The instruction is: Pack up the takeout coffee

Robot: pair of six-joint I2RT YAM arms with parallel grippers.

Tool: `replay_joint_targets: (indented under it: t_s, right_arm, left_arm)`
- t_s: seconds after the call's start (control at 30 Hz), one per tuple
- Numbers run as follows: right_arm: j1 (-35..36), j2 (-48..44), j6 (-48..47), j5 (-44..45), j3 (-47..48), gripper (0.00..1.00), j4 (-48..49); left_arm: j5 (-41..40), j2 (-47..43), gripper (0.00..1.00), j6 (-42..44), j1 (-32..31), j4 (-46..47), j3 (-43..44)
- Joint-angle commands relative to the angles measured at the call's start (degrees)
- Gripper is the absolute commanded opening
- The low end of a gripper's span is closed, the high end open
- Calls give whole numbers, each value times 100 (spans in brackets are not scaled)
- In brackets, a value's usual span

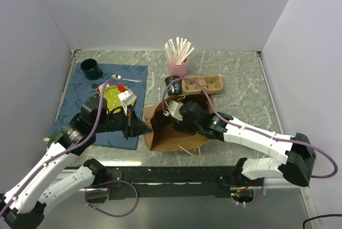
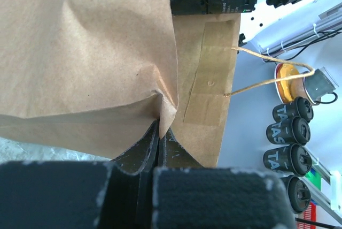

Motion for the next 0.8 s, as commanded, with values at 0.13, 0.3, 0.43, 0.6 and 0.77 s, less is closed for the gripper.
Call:
replay_joint_targets:
  t_s: [0.13,0.3,0.43,0.6,0.77]
  right_arm:
    - [-94,-373,321,251,305,100,-433]
    - [-94,-478,409,233,454,100,-609]
    - [-85,-522,496,163,613,100,-802]
    - [-77,-583,602,49,710,100,-1048]
    - [-68,-706,725,-57,710,99,-1172]
  left_arm:
    - [282,73,1,-139,-42,93,245]
    - [264,170,1,-157,-42,5,377]
    - [264,231,1,-192,-42,-12,430]
    - [282,266,1,-262,-42,23,508]
    - [343,354,1,-297,-42,49,553]
